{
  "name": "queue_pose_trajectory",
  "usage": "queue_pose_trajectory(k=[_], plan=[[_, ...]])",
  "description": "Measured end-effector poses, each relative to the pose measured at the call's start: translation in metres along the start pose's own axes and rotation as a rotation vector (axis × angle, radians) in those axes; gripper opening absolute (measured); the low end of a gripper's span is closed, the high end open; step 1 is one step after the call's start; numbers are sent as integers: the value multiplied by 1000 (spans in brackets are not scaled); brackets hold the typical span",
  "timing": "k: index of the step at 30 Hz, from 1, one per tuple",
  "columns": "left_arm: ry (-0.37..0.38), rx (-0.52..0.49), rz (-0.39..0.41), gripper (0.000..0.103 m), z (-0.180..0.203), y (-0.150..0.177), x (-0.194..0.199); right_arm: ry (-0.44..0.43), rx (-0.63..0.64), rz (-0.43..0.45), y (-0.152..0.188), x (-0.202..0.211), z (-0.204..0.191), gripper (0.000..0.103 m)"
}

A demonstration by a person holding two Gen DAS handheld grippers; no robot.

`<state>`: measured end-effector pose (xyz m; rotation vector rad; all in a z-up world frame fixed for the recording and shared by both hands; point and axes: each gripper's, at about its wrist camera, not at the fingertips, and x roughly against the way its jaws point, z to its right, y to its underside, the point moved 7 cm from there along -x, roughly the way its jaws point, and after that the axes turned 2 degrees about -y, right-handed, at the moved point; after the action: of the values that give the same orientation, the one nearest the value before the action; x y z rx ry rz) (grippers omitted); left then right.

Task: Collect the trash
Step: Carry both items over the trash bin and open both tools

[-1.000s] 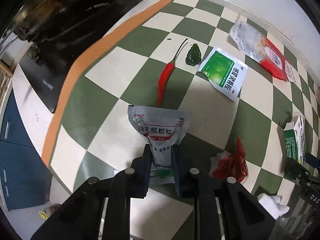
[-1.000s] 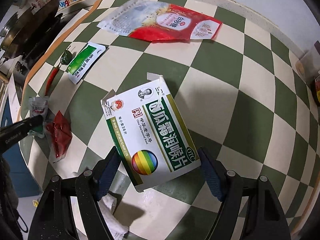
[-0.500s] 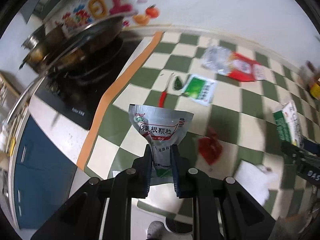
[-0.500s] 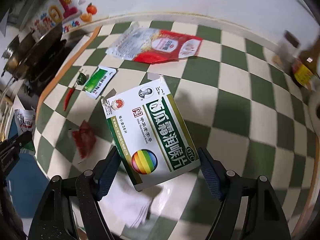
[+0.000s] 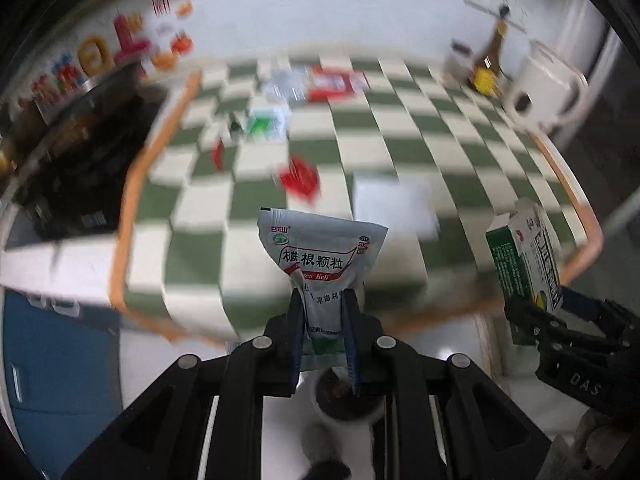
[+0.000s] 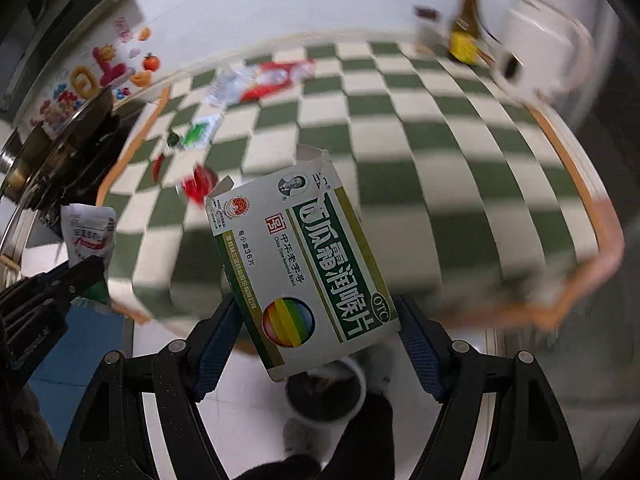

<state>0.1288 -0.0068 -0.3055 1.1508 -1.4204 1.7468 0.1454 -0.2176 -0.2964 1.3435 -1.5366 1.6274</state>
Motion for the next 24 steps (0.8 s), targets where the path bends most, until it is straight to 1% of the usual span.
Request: queue_pose_trajectory(k=[2,4,7,8,10,14,15,16,17,20,21,22,23,24], plan=[[48,10,-67,14,3,30,-8,11,-26,-49,44,0,5,78],[73,15,-129,15,5,60,-22,26,-33,-97,82,-9,10,78],[100,44,-226,15,8,97,-51,39,-50,-195,143,-37,20,78],[103,53,-268,15,9,112,-66,39,-55,-220,157,-47,23,78],[115,70,-326,15,13,134,-96,48,-59,-281,194,-78,31,78],[150,93,-455,15,29,180,-175,58,-69,-362,248,-144,51,78],[162,98,-483,15,34,189,-193,57,-77,-372,259,-163,58,78],[165,102,-510,20,38,198,-214,64,-80,-384,271,-183,65,78],[171,102,-542,21,45,209,-238,62,-83,-398,282,-203,71,78],[204,115,-624,24,61,233,-287,49,-97,-436,307,-257,86,78],[201,116,-646,25,64,240,-300,41,-101,-448,313,-271,88,78],[189,114,-662,34,66,247,-312,32,-102,-467,321,-289,90,78],[179,109,-669,42,68,253,-323,28,-95,-484,322,-304,89,78],[163,107,-667,62,69,257,-332,24,-87,-498,328,-319,89,78]])
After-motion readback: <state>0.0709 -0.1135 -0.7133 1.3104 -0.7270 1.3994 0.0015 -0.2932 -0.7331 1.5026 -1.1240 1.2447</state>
